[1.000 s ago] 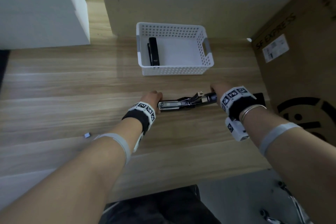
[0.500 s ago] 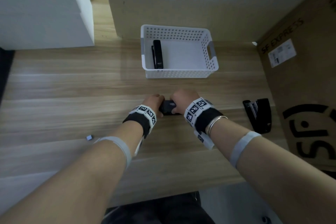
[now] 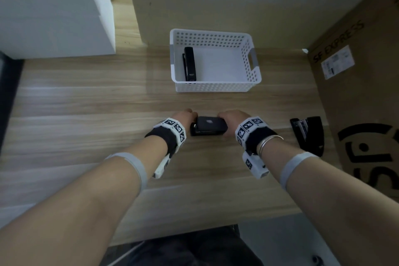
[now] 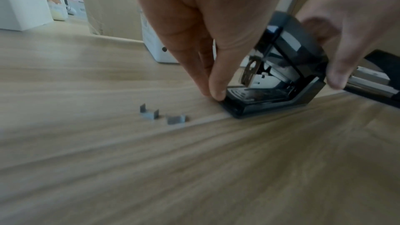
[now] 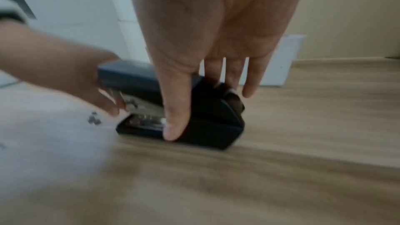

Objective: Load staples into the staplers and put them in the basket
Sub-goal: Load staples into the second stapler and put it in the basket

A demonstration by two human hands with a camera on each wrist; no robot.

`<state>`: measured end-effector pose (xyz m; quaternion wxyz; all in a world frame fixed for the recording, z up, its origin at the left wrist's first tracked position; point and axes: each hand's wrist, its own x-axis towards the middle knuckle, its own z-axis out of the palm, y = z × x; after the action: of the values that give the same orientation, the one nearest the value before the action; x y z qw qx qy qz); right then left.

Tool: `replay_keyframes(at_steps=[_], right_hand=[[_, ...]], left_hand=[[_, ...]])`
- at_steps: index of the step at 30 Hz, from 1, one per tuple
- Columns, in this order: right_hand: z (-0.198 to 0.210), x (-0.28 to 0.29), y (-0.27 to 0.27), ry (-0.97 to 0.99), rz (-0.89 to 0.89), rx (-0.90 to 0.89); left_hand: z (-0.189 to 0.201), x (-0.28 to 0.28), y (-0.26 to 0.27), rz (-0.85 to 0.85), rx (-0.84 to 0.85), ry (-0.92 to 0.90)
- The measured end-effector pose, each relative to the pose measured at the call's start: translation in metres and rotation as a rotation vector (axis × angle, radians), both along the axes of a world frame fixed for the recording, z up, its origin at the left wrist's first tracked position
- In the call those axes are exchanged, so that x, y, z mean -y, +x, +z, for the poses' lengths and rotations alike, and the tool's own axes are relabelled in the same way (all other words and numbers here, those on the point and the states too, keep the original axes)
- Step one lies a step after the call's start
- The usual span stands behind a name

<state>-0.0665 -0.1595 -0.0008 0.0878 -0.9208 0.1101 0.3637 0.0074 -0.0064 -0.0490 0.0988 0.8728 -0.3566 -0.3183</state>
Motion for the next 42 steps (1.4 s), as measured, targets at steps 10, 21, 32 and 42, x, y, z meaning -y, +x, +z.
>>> replay_keyframes(at_steps=[10,21,32,42], right_hand=[[0.001,0.005,-0.005,-0.003,-0.125,0.199],[0.039,0.044,0.111,-0.046,-0.408,0.434],[-0.020,0.035,0.168,-0.042,-0.607,0.337],[-0.021,0.029,0.161,0.028,-0.655,0.329]], left_hand=[[0.027,0.001,0.044,0.212,0.232,-0.314],[0.055,0.028,0.133,0.332,0.312,-0.120],[0.028,0.036,0.151,0.436,0.301,-0.152],[0.033,0.039,0.144,0.440,0.343,-0.186]])
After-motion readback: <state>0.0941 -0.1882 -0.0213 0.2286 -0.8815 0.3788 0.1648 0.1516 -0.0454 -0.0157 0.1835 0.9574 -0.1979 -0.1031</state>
